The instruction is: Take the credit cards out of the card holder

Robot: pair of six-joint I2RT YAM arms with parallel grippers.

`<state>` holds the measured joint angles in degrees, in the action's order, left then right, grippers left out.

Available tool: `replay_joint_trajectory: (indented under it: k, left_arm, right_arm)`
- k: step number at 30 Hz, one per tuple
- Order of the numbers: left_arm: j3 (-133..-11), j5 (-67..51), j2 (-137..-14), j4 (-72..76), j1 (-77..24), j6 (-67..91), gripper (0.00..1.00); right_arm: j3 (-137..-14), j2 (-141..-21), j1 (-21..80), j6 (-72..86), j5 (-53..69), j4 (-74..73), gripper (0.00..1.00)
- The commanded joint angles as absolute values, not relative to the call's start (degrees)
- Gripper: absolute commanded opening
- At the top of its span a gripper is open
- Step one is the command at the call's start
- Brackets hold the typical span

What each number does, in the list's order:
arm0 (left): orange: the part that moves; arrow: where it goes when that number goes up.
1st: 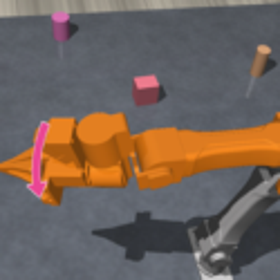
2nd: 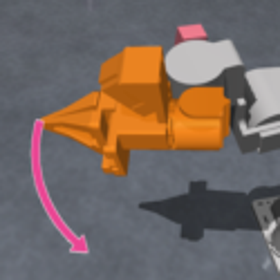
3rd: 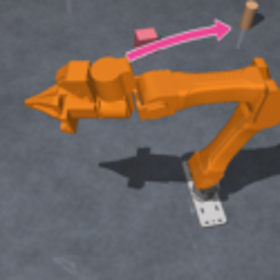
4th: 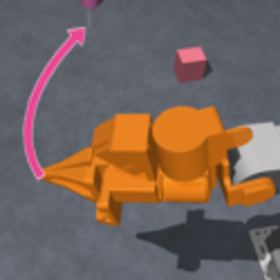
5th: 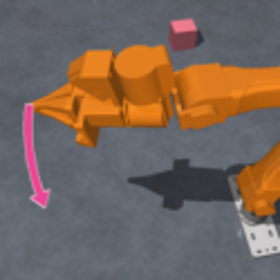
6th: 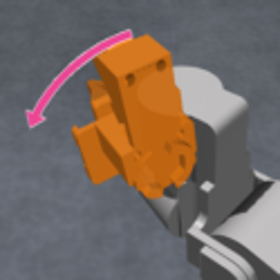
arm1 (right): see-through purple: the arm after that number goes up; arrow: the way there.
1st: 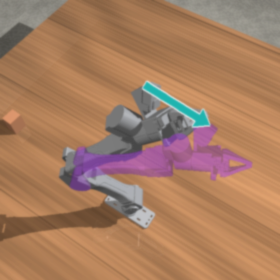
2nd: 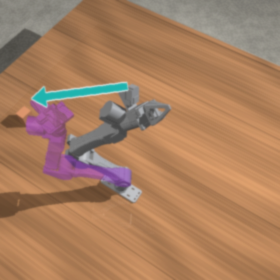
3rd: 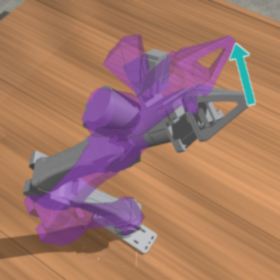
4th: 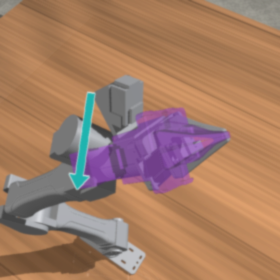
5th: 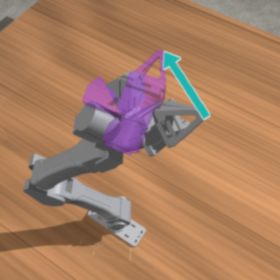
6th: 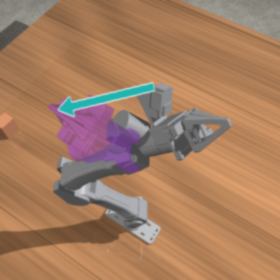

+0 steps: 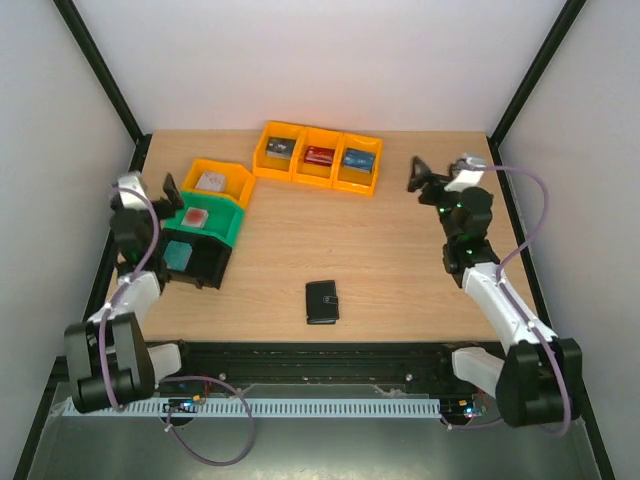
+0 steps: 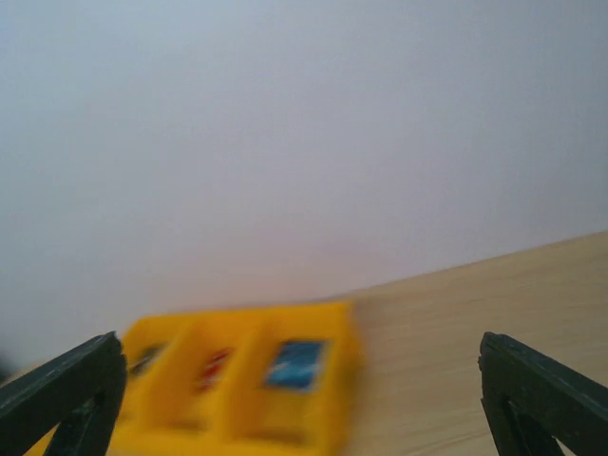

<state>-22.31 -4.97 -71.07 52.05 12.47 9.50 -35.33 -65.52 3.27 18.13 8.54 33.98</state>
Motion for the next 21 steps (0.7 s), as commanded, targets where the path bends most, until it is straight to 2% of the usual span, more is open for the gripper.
replay_joint_trajectory:
  k: [1, 3, 9, 12, 17, 21]
  left_arm:
    - [-36.73, -7.53, -63.31, 28.28, 13.87, 9.84, 0.99]
    - [-43.44, -8.17, -61.98, 16.48, 14.16, 8.13, 0.99]
    - [-58.45, -25.37, -62.42, -9.15, 14.02, 1.3, 0.99]
    - [-61.1, -33.09, -62.36, -17.22, 12.96, 0.04, 0.99]
    - [-61.7, -36.42, -61.38, -22.25, 8.43, 1.57, 0.99]
    - [-62.34, -39.25, -62.69, -23.2, 5.65, 3.27, 0.99]
  right_arm:
    - [-40.75, -61.68, 14.87, 27.12, 15.82, 3.29, 0.99]
    - [-40.7, -60.23, 19.73, 32.52, 13.92, -4.47, 1.0]
    - [-33.05, -58.89, 35.01, 45.25, 7.39, -16.03, 0.78]
    - [-27.92, -61.08, 40.34, 49.24, 11.77, -12.46, 0.73]
    - [-23.79, -66.35, 48.28, 53.51, 18.85, -2.96, 0.68]
    - [-23.17, -71.33, 50.07, 52.94, 22.8, 0.71, 0.64]
